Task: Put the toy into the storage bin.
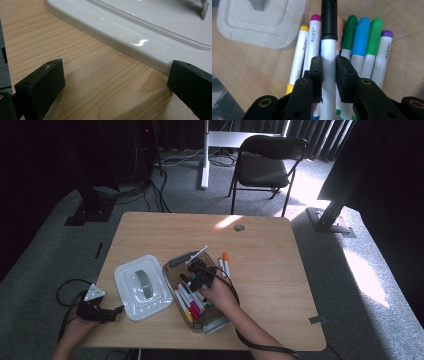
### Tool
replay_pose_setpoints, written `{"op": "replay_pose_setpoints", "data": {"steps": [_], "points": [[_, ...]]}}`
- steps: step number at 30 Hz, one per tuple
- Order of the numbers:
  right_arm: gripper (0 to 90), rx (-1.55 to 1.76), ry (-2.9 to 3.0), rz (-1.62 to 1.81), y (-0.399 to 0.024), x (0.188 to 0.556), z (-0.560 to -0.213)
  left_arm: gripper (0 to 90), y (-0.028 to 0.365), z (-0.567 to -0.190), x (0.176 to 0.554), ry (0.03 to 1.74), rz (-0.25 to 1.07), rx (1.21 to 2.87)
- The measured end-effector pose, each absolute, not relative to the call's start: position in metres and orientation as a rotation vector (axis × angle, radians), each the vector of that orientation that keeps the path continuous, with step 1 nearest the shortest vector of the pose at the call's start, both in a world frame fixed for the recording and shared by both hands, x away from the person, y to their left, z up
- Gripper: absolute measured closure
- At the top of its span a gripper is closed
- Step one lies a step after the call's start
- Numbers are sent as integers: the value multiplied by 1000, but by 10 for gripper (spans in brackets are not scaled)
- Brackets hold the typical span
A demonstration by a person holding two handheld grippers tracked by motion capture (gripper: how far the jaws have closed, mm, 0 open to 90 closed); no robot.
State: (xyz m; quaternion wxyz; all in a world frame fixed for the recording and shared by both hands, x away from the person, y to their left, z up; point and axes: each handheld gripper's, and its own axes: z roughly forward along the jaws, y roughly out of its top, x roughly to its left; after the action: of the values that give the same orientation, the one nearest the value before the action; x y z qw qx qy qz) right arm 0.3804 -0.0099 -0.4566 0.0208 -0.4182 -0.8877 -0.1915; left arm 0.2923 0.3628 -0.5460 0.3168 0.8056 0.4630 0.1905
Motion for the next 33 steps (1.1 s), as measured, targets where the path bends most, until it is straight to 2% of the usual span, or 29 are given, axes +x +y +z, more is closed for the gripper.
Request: {"op": "replay_pose_setpoints", "data": {"steps": [10,16,33], "points": [[721,-1285,-2732,-624,-12,379,-454,17,363,-546,292,1218,503,2122],[699,-1252,-2725,-723,-20,370,-439,17,363,-546,292,1217,504,2121],[593,-1386,-2641,-1060,-85,369,-384,17,363,-546,292,1218,505,2120]]}}
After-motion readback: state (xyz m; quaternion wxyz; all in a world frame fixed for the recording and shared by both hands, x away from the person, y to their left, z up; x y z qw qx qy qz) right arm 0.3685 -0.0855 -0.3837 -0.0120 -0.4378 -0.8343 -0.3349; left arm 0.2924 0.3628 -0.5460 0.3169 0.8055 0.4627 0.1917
